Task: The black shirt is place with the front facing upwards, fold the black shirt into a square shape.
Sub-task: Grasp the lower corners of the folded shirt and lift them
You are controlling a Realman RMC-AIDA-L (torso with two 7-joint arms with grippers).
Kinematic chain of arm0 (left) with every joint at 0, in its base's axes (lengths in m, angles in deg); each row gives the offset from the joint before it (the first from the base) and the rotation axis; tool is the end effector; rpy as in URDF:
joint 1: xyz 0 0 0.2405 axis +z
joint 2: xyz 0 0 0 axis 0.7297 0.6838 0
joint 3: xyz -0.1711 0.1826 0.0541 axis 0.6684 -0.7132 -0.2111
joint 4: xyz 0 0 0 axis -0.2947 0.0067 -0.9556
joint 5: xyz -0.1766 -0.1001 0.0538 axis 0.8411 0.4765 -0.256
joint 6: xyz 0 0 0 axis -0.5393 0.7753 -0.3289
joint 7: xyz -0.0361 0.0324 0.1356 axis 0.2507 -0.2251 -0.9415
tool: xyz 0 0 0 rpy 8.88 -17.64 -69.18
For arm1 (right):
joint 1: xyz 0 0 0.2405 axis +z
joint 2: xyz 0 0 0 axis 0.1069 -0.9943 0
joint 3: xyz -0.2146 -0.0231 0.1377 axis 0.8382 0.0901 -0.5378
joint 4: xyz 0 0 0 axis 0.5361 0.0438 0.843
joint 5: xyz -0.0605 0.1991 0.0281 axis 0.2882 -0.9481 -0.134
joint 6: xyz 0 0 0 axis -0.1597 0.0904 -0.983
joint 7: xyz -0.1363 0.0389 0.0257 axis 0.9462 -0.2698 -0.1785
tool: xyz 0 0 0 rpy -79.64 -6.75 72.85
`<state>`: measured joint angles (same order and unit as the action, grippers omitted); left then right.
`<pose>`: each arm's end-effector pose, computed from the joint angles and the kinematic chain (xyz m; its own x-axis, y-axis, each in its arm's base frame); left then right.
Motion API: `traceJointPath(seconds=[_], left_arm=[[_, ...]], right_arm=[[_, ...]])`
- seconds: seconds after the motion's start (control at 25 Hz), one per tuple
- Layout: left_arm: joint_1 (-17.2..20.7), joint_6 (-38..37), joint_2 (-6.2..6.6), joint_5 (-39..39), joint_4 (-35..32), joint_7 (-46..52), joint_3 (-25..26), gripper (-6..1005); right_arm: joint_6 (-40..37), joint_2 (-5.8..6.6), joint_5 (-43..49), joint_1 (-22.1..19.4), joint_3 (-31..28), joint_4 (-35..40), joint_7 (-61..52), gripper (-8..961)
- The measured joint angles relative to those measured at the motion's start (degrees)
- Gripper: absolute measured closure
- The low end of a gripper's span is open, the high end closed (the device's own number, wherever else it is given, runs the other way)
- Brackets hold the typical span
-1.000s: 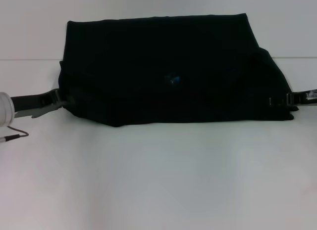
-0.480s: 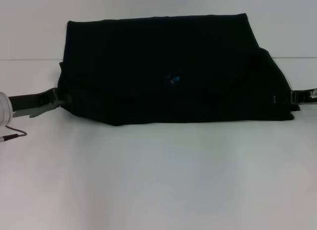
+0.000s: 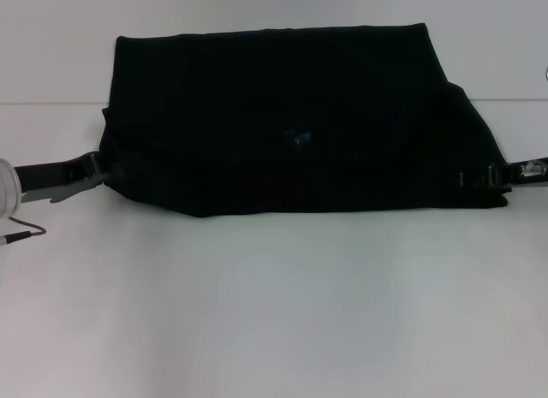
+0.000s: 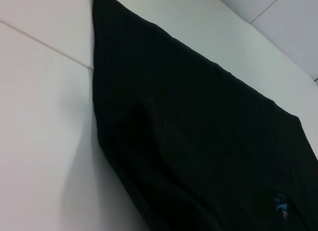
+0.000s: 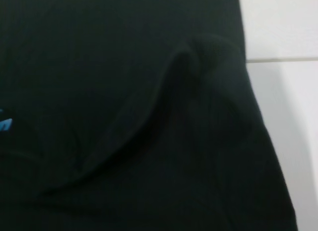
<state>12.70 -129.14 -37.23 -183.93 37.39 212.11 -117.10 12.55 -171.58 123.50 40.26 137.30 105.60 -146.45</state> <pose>-0.3141 0.3992 0.0401 0.1119 0.7518 0.6498 0.9928 -0.0560 -0.1062 0.2962 0.4453 0.0177 0.4360 -0.8031 -0.4062 -0.8160 -0.1626 -0.5547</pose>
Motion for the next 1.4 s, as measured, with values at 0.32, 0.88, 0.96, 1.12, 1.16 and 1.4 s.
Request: traceJointPath(seconds=[0.32,0.88,0.96,1.12,1.16,1.4], left_arm=[[0.0,0.2,-0.07,0.0,0.0,-0.2,0.1,948],[0.3,-0.5,-0.47,0.0,-0.1,-0.1,0.0,948],[0.3,-0.5,-0.47,0.0,-0.1,-0.1,0.0,948],[0.3,-0.4,-0.45,0.0,-0.2,0.0,0.0,948],[0.3,-0.3,-0.45,0.0,-0.2,0.0,0.0,949],[0.3,-0.3,-0.29,0.0,-0.2,0.0,0.0,949]], right_arm=[[-0.3,-1.11,-1.1,1.2,0.0,0.0,2.2,132],[-2.5,-1.31,-1.8,-0.7,-0.5,2.6,0.8,228],[-2.6,-1.32,-1.8,-0.8,-0.5,2.8,0.8,311],[-2.6,-1.2,-1.8,-0.9,-0.5,2.8,0.8,479],[-2.6,-1.2,-1.8,-0.9,-0.6,2.8,0.8,521],[-3.5,-0.55,-1.8,-1.4,-0.7,3.7,-0.6,824]])
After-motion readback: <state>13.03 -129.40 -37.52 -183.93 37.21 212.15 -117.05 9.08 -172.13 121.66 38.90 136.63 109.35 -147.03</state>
